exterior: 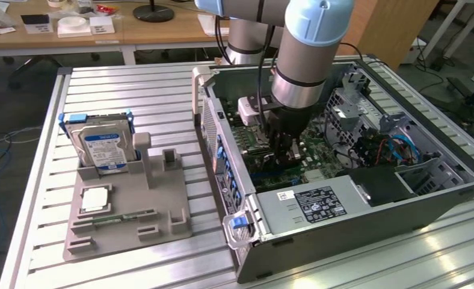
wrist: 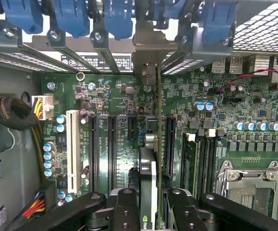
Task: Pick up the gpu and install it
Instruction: 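Insert the gpu into the slot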
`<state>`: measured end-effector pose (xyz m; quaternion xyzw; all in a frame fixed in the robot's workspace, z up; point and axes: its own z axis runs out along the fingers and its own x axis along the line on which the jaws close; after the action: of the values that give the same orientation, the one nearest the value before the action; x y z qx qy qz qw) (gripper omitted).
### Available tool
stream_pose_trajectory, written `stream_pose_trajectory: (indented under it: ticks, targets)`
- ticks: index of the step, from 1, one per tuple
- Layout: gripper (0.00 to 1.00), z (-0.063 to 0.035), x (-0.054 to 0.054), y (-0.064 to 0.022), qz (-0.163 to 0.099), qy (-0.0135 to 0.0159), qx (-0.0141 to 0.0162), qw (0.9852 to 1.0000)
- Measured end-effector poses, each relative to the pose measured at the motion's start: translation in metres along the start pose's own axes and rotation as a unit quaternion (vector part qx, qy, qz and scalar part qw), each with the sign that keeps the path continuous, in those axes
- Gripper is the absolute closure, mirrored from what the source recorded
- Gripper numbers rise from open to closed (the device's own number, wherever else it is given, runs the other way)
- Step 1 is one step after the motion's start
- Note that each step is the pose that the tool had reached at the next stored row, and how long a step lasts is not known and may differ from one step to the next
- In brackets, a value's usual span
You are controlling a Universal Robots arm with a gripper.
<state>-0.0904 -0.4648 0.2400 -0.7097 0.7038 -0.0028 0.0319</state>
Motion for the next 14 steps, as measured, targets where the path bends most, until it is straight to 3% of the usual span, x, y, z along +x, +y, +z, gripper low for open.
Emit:
stream_pose_trajectory:
  ticks: [14]
  targets:
    - [0.73, -0.0041, -0.0002, -0.0002, 0.018, 0.0008, 0.0008, 0.9998]
